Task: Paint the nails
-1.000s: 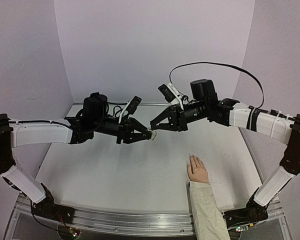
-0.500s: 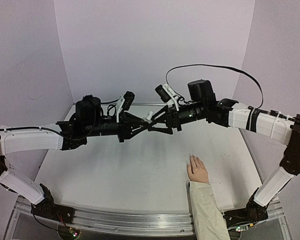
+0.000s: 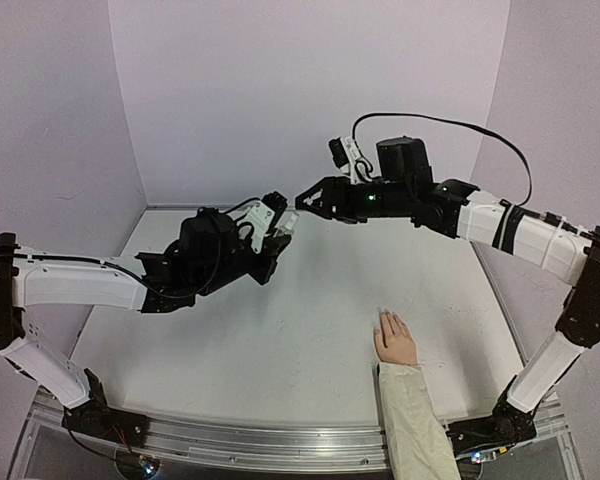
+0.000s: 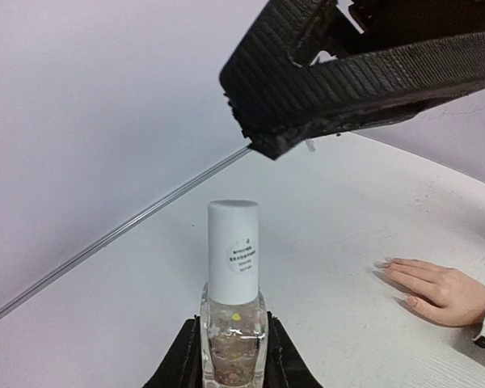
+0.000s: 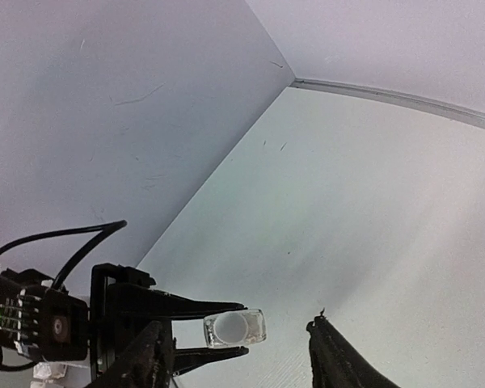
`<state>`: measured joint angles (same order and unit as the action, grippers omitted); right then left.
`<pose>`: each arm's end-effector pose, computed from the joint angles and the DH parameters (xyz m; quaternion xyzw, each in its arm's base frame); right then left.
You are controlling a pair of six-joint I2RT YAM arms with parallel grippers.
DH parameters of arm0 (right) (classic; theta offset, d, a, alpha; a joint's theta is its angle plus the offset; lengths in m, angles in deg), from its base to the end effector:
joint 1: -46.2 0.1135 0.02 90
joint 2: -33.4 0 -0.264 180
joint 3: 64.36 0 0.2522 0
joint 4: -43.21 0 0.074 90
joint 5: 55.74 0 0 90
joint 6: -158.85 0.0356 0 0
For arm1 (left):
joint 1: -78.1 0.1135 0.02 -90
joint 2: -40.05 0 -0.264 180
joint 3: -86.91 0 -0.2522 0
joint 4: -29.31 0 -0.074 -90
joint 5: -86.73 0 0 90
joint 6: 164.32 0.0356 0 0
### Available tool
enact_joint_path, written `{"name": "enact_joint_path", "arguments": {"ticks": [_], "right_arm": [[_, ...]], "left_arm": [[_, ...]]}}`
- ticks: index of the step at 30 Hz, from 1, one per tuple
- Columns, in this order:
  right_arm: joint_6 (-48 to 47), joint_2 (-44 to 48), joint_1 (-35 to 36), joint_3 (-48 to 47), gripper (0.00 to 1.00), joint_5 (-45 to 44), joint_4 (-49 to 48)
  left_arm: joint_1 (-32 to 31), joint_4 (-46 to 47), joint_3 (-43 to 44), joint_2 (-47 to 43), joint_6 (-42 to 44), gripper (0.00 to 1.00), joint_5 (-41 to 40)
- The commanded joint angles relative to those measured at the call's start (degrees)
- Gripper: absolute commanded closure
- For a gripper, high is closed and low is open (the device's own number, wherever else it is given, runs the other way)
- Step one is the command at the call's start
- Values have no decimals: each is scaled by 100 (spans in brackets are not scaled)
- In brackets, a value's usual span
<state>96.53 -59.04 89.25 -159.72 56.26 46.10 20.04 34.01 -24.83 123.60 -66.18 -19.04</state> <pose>0.2760 0.2761 0.3902 -0.2265 0.6697 0.5118 0.4881 0.1881 -0.2834 0.2894 0.3428 0.6863 -0.1713 0.6182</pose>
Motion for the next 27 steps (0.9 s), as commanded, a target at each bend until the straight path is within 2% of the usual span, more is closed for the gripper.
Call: {"name": "enact_joint_path", "arguments": {"ticks": [1, 9, 11, 17, 27], "right_arm": [[656, -291, 116, -432, 46, -461, -187], [774, -495, 234, -581, 54, -696, -196], [832, -540, 237, -585, 63, -670, -223], [976, -590, 313, -542, 76, -538, -381], [1126, -617, 353, -383, 76, -435, -609]], "left_arm": [[-96, 252, 532, 139, 145, 100, -791], [-187, 152, 691, 267, 101, 100, -972], [-203, 130, 709, 267, 80, 100, -972], [-241, 30, 765, 273, 14, 100, -1139], [-248, -163, 828, 202, -214, 100, -1136]]}}
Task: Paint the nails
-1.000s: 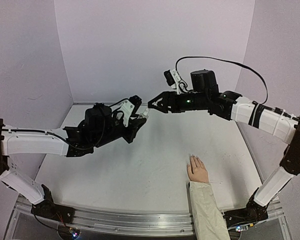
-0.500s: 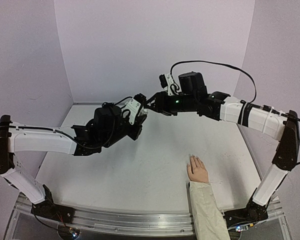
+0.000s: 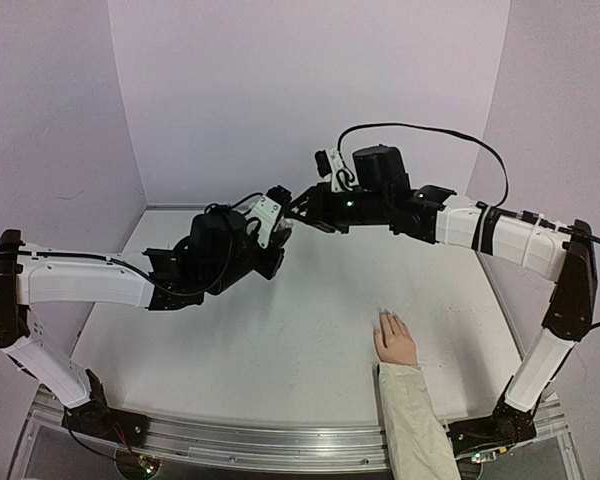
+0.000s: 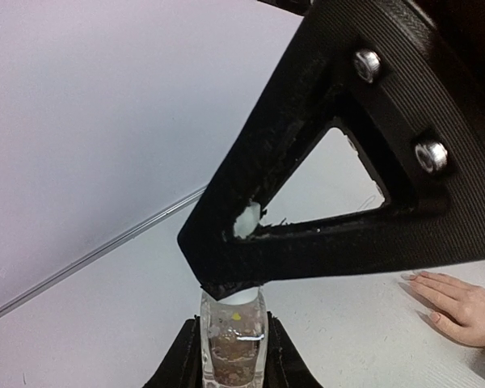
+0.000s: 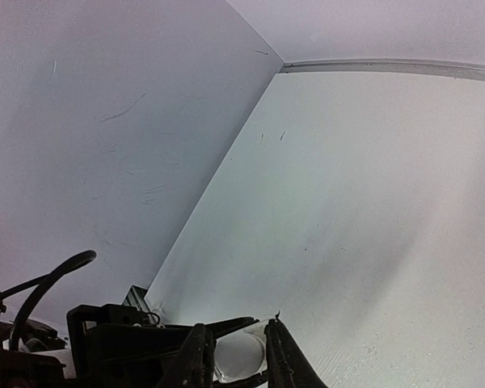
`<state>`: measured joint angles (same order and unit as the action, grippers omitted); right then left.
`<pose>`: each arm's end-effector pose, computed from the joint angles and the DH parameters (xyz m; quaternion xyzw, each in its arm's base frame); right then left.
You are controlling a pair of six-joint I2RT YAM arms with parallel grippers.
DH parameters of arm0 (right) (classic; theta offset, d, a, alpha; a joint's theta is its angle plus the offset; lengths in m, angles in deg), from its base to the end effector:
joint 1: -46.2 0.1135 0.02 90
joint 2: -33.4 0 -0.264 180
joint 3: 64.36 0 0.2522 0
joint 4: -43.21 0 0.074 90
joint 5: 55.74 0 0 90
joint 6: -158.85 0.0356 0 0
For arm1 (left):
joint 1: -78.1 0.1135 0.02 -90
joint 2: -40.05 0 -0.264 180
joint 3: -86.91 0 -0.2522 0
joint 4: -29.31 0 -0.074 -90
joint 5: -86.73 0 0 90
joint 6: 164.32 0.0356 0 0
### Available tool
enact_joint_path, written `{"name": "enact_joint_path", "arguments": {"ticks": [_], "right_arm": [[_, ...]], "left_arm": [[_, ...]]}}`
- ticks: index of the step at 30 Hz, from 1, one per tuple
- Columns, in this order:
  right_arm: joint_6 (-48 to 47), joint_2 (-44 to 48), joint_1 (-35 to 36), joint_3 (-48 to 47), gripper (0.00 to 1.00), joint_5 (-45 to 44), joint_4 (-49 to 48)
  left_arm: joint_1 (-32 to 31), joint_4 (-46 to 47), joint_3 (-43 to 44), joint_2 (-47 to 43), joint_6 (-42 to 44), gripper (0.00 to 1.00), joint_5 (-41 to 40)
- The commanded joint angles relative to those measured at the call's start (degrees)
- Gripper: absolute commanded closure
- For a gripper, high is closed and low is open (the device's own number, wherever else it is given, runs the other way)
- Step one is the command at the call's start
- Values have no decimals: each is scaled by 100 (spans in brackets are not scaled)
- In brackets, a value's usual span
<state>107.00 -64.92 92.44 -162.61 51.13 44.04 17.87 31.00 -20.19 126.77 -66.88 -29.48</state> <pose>0.2820 0.3094 0.3727 -0.1524 0.6959 0.5435 0.4439 0.1891 -0.2989 0.2946 0.3035 0.7086 -0.1141 0.6267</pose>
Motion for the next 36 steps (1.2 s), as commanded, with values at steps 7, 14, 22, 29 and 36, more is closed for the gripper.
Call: {"name": "enact_joint_path", "arguments": {"ticks": [7, 14, 22, 29, 36], "right_arm": [[61, -62, 35, -7, 95, 179, -528], [-1187, 166, -2, 19, 100, 447, -542], [-3708, 603, -405, 484, 100, 4975, -489], [-3964, 572, -936, 615, 100, 6373, -480], [-3532, 907, -1041, 774, 63, 3920, -483]], "left_arm": [[-33, -22, 349, -265, -390, 100, 115], [331, -173, 209, -716, -1037, 100, 2334], [1555, 436, 522, -507, -2431, 100, 8410], [1636, 592, 525, -503, -2375, 100, 9371], [1592, 512, 20, -788, -2004, 100, 5712]]}}
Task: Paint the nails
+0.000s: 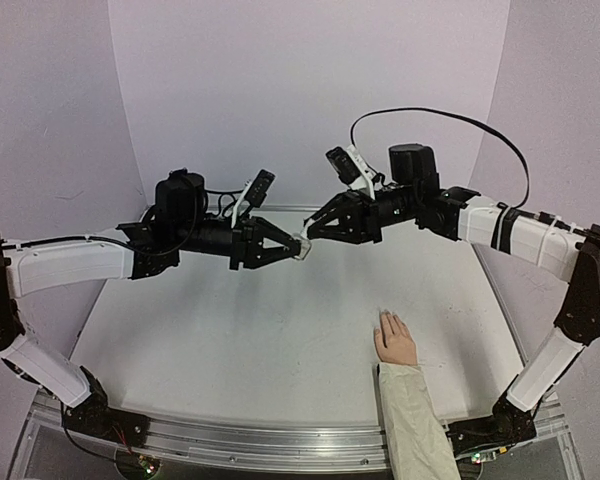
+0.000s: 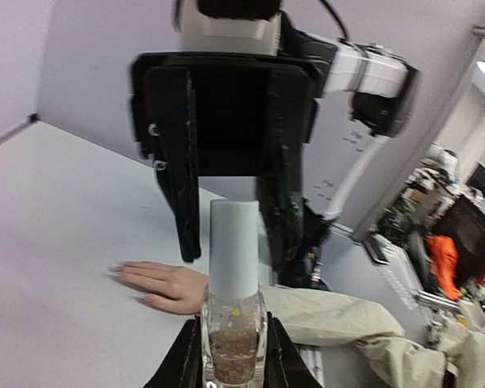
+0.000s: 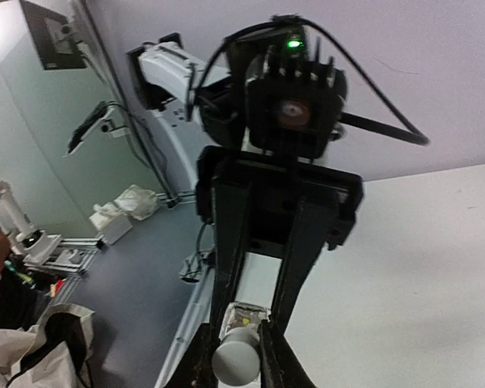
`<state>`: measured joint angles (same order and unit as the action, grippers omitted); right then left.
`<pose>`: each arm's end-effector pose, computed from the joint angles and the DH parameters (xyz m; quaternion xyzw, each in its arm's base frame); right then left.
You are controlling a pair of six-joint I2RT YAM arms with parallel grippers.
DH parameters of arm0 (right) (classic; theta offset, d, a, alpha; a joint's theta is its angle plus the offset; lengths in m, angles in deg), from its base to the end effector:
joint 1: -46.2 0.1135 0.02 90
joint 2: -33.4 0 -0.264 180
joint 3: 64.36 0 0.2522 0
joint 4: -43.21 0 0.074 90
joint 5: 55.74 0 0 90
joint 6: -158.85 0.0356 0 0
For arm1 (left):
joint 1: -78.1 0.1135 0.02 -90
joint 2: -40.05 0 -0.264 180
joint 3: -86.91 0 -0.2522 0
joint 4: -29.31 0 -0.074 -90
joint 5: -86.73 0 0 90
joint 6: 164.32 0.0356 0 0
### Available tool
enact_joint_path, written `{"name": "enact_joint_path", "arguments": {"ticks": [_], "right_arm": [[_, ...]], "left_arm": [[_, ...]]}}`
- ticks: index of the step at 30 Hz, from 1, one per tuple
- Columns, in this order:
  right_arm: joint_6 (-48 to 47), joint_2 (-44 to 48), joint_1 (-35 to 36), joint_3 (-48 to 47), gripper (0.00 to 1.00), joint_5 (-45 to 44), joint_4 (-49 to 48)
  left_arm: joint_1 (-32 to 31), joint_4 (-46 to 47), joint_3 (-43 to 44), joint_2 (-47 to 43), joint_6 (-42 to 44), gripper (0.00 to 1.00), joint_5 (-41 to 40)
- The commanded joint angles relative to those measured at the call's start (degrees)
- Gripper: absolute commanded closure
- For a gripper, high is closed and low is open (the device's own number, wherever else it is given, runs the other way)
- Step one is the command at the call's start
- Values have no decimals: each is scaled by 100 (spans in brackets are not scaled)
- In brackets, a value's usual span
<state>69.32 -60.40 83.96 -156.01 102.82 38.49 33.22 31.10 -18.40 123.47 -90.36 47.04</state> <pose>0.2773 0.2567 0.3714 -0.5683 0.4109 0.5633 0.4368 0.2181 -0.2558 0.3258 0.4417 0.5861 -0.5785 0.3560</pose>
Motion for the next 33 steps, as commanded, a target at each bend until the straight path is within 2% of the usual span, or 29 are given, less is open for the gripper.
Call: {"name": "enact_joint_path", "arguments": {"ticks": [1, 3, 5, 9, 12, 16, 19, 24, 33], "right_arm": [[394, 514, -198, 135, 51, -1926, 73], [694, 578, -199, 149, 36, -2968, 85], [1069, 570, -199, 107, 29, -3588, 134], [1995, 429, -137, -121, 27, -3665, 143], [2570, 331, 43, -329, 28, -4087, 152], [3018, 291, 215, -465, 29, -4516, 6], [3214, 131, 370, -679, 34, -4737, -15], [3478, -240, 588, -973, 40, -5054, 1], [3603, -739, 726, -1326, 52, -5089, 2]], "left_arm": [[9, 439, -240, -513, 449, 100, -2484], [-130, 369, -389, -617, 695, 100, -3550], [-314, 323, -469, -685, 998, 100, -4305], [-795, 274, -457, -700, 1659, 100, -5557], [-990, 236, -347, -587, 1897, 100, -6244], [-1030, 171, -211, -420, 1843, 100, -6595], [-1049, 151, -140, -335, 1775, 100, -6729], [-1049, 126, -78, -266, 1711, 100, -6691], [-1060, 82, -70, -256, 1656, 100, -6516]]}}
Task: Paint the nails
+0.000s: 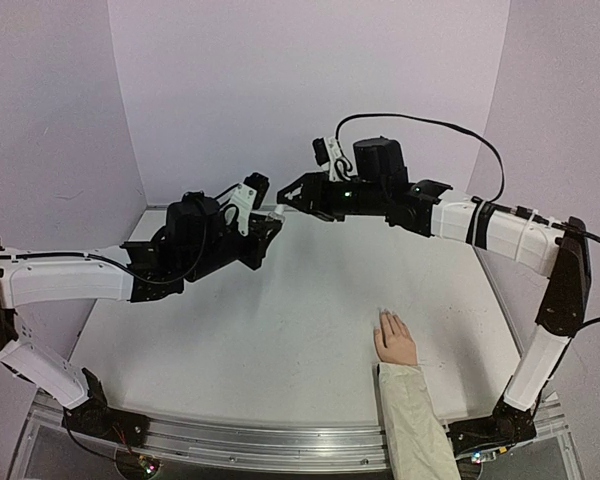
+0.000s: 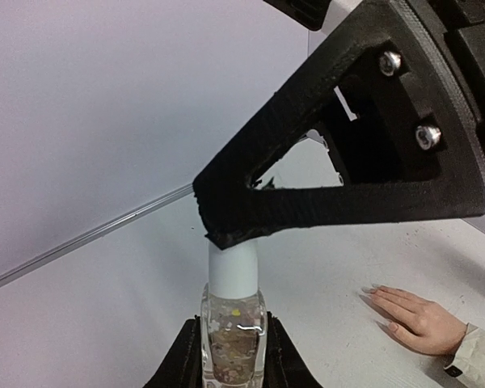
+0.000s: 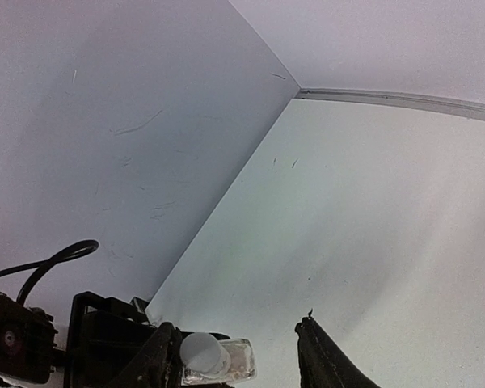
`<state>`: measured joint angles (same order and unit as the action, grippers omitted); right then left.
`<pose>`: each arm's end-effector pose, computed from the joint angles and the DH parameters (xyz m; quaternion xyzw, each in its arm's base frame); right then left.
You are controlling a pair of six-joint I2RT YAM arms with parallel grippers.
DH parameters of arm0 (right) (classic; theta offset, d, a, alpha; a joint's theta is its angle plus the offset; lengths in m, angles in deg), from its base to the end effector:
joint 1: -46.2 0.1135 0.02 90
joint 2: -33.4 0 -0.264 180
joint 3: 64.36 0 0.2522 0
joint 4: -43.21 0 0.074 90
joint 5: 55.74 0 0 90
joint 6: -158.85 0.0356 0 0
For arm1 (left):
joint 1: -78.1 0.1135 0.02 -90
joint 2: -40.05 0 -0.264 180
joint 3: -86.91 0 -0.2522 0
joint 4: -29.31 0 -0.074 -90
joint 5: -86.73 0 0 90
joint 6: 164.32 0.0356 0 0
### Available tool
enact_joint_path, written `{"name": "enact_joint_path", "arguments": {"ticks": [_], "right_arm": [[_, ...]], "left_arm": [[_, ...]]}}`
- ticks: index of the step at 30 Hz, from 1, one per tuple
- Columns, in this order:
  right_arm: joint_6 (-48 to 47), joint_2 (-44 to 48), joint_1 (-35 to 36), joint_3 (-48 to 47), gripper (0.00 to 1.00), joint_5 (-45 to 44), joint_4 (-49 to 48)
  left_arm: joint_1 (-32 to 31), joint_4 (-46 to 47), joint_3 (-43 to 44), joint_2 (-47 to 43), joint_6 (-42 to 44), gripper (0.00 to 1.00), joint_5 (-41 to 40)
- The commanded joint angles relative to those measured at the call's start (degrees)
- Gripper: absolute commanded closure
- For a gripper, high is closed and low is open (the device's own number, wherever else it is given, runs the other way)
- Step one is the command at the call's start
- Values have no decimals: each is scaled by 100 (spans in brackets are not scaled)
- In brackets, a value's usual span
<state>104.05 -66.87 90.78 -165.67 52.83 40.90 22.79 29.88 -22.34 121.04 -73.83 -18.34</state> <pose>0.2960 0.3076 0.3841 -0.1723 0.6653 0.5454 0.4799 0.1975 -0.2691 0.3112 0.2798 0.7091 -0.2054 0.6138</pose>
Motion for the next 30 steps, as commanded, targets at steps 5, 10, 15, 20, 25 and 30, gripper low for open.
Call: {"name": "enact_joint_path", "arguments": {"ticks": [5, 10, 15, 20, 25, 30], "right_arm": [[189, -235, 73, -429, 63, 82, -238], [197, -246, 108, -393, 70, 236, -255], [163, -220, 108, -282, 70, 364, -290], [-132, -111, 97, -128, 85, 579, -321], [-1023, 50, -48, 83, 100, 1997, -580], [-2661, 414, -76, 433, 100, 4810, -573]], "left_arm": [[-12, 178, 332, -8, 4, 100, 63], [-13, 158, 377, 4, 4, 100, 48], [-6, 133, 408, 22, -209, 100, 57], [17, 80, 382, -85, -389, 100, 223], [698, 57, 248, -372, -1245, 100, 2241], [1492, 156, 527, -290, -1763, 100, 6035]]}}
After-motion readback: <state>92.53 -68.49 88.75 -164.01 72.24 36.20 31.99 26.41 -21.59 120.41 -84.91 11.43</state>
